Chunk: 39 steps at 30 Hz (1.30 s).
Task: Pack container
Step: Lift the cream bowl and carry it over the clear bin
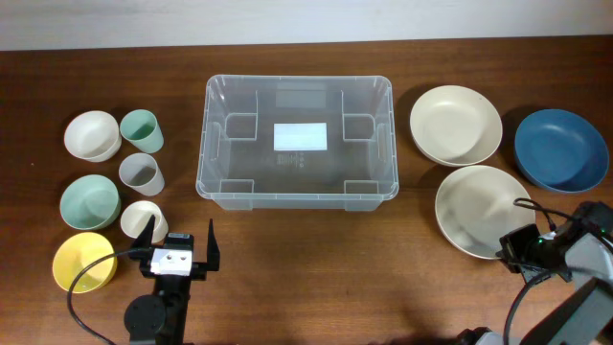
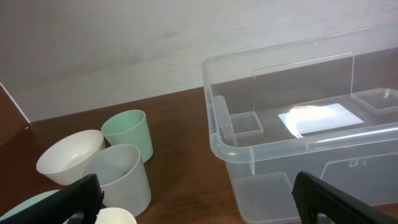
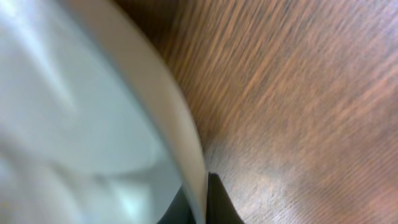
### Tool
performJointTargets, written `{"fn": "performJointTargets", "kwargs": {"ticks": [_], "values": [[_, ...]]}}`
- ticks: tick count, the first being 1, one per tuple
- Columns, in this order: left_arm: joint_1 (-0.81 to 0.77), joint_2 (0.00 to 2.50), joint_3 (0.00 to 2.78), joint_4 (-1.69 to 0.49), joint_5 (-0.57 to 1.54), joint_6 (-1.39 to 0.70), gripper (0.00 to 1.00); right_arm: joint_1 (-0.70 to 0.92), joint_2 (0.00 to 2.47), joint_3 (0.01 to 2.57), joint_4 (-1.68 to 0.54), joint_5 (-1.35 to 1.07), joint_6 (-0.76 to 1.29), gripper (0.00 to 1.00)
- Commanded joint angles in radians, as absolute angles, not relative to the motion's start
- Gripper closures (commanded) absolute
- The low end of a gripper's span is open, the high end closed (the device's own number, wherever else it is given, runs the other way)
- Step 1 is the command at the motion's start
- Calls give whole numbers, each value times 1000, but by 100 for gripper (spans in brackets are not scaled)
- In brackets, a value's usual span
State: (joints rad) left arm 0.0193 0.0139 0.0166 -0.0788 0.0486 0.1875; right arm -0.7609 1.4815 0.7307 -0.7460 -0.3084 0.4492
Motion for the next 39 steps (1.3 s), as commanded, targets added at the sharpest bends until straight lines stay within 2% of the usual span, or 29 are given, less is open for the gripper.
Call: {"fn": "performJointTargets", "kwargs": {"ticks": [1,10,13,16,21,26,31,36,39], "values": [[22,5,9,-77,56,200,0,-775,1382,767,-789,-388,408,96],[22,5,9,-77,56,200,0,-897,1108,859,-965,-597,317,96],[22,5,9,-77,56,200,0,-925,1021,871,-969,-751,311,96],[22,5,9,-77,56,200,0,-910,960,900,-965,-843,363,96],[22,5,9,-77,56,200,0,-807,882,992,-924,-847,495,96],[22,5,9,-77,56,200,0,-572,857,1105,-818,-685,669,96],[22,5,9,-77,56,200,1,-201,914,1130,-635,-477,820,96],[22,5,9,-77,56,200,0,199,1151,1152,-448,-222,874,96],[22,5,9,-77,56,200,0,299,1306,1215,-426,-175,873,96]]}}
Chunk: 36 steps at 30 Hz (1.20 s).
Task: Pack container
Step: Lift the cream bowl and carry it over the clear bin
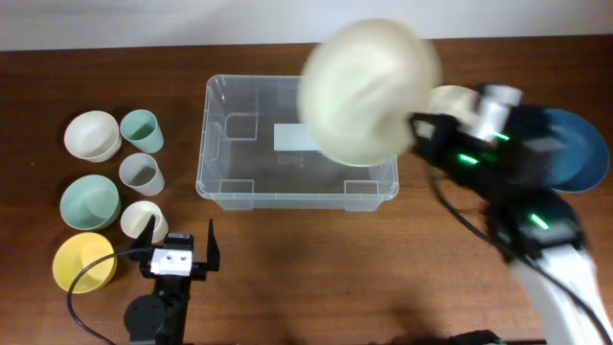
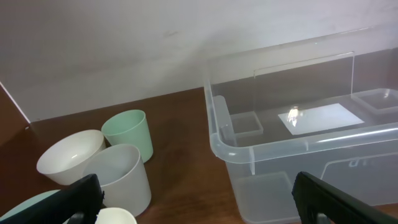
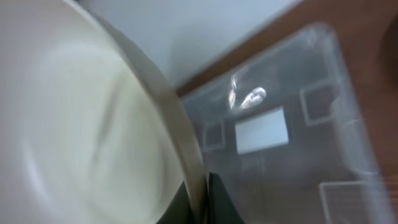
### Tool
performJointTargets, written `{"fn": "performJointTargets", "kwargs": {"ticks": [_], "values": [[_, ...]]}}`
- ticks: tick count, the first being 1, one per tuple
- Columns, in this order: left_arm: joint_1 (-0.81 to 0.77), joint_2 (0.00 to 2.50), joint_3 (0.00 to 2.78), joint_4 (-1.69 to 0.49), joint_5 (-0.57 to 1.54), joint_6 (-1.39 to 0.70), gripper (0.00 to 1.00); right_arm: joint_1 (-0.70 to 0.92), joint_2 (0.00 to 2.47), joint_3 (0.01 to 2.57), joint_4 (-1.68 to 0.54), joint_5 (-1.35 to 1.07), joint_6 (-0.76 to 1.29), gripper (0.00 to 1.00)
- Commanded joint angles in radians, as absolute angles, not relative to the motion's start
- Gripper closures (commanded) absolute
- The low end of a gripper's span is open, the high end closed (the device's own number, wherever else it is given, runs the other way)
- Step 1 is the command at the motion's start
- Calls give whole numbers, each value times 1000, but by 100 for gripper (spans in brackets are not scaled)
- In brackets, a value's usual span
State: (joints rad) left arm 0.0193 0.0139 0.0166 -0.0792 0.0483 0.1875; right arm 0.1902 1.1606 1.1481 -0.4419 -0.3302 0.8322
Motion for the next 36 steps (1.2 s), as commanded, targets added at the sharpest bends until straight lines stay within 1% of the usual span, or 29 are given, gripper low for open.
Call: {"fn": "performJointTargets", "kwargs": {"ticks": [1,5,12,23,36], "values": [[22,5,9,-77,56,200,0,321,1360,1245,-427,-171,872,96],[22,5,9,-77,56,200,0,388,1546,1357,-430,-171,869,96],[22,5,9,-77,56,200,0,408,1699,1407,-416,-173,873,96],[22,5,9,-77,56,200,0,466,1826,1407,-318,-204,870,96],[22,5,9,-77,56,200,0,491,1917,1406,-337,-137,870,96]]}}
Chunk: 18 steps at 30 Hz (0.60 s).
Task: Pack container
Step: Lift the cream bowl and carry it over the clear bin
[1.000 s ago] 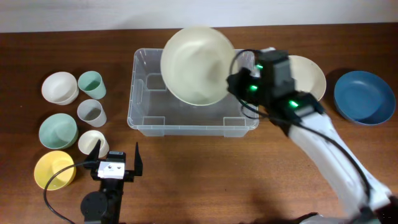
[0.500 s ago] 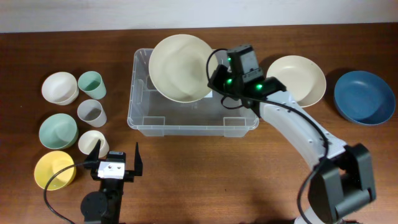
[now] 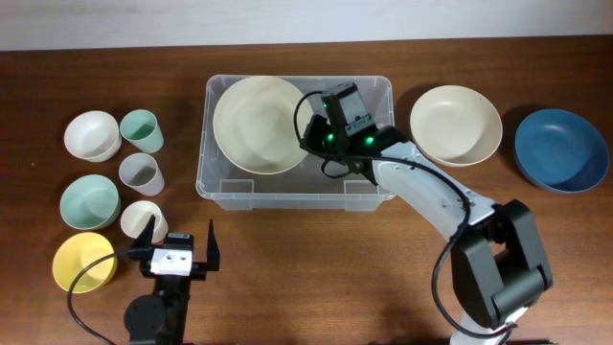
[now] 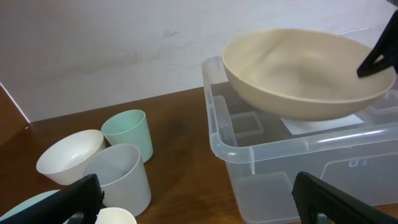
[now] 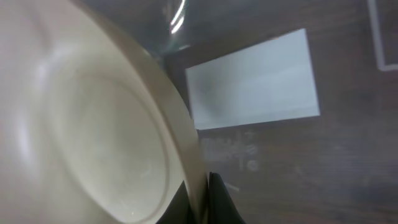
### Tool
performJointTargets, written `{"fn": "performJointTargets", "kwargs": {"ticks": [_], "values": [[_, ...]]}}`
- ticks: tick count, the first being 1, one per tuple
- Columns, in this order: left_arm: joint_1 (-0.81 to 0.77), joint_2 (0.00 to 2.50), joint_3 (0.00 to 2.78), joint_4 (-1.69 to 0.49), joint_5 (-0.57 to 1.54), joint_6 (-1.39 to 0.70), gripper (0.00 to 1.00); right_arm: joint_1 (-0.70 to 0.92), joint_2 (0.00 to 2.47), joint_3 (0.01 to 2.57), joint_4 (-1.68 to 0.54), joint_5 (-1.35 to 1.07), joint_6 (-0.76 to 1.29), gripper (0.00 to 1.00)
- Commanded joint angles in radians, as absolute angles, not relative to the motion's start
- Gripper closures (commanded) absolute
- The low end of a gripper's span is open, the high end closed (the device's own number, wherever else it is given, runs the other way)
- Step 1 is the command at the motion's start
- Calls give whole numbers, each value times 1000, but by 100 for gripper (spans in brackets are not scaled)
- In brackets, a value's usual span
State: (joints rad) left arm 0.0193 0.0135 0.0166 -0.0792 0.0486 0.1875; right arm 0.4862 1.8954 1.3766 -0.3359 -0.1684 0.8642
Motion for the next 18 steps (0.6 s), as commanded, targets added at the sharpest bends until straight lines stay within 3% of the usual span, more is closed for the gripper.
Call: {"fn": "performJointTargets", "kwargs": {"ticks": [1,18], "values": [[22,5,9,-77,56,200,0,491,1923,1406,-340,-137,870,96],[22,5,9,-77,56,200,0,491,1982,1406,-362,-169,870,90]]}}
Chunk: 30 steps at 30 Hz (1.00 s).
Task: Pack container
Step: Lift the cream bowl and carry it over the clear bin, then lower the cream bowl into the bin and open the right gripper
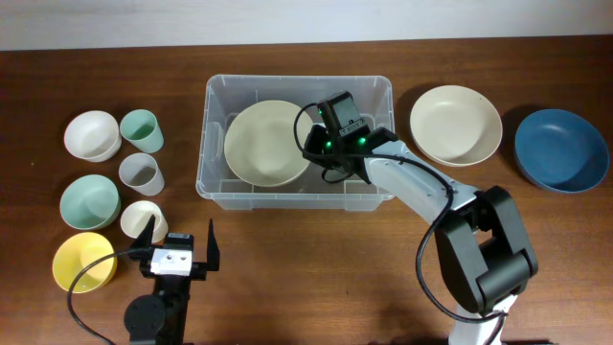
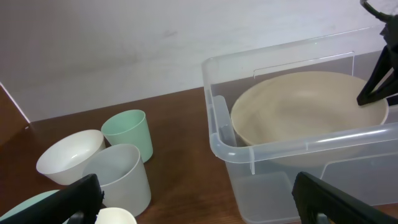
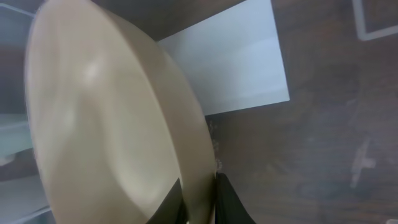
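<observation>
The clear plastic container [image 1: 297, 81] stands mid-table. A large cream plate [image 1: 263, 144] lies low inside its left half, also visible in the left wrist view [image 2: 298, 115] and the right wrist view [image 3: 106, 124]. My right gripper [image 1: 314, 150] reaches into the container and is shut on the plate's right rim, one finger on each side [image 3: 199, 199]. My left gripper [image 1: 178, 249] rests open near the table's front left, its fingers framing the container's corner [image 2: 249, 146] with nothing between them [image 2: 199, 205].
A second cream plate [image 1: 456, 125] and a blue plate [image 1: 560, 149] lie right of the container. On the left stand a white bowl [image 1: 92, 134], green cup [image 1: 141, 129], grey cup [image 1: 141, 173], green bowl [image 1: 89, 201], cream cup [image 1: 142, 218] and yellow bowl [image 1: 83, 262].
The cream plate was held high over the container's left half. Now it sits lower, inside the walls. My right gripper is still shut on its rim. The left arm has not moved.
My right gripper was on the rim of a cream plate lying on the table at the front right. Then the plate was in the air by the container's right end, then over its left half. Now it is down inside the container.
</observation>
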### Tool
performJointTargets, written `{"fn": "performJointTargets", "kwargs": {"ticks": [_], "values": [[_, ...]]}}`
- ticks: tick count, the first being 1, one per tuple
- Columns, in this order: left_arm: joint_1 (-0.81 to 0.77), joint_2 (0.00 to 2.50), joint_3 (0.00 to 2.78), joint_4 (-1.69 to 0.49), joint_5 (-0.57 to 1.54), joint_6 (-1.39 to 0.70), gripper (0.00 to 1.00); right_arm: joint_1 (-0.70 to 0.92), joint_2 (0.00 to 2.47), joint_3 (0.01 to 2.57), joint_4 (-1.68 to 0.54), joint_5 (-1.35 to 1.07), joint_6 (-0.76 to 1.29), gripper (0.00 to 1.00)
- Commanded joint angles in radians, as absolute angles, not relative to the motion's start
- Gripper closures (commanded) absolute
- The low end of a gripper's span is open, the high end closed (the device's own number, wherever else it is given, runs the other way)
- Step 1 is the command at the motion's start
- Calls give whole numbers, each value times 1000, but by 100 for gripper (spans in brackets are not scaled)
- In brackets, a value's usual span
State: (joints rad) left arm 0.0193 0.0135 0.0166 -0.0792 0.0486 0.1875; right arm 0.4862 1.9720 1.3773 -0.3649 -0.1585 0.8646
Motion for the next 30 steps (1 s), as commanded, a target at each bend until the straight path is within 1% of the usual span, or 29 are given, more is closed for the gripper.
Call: {"fn": "performJointTargets", "kwargs": {"ticks": [1,4,8,13,15,18,22,24,27,30], "values": [[22,5,9,-77,56,200,0,491,1982,1406,-362,-169,870,90],[22,5,9,-77,56,200,0,491,1982,1406,-362,-169,870,90],[22,5,9,-77,56,200,0,491,1982,1406,-362,-169,870,84],[22,5,9,-77,56,200,0,491,1982,1406,-362,-173,870,83],[22,5,9,-77,56,200,1,491,1982,1406,-362,-173,870,79],[22,5,9,-77,56,200,0,491,1982,1406,-362,-173,870,75],[22,5,9,-77,56,200,0,491,1982,1406,-362,-181,869,74],[22,5,9,-77,56,200,0,491,1982,1407,-361,-180,842,69],[22,5,9,-77,56,200,0,491,1979,1415,-372,-184,792,55],[22,5,9,-77,56,200,0,490,1964,1451,-417,-182,759,49]]}}
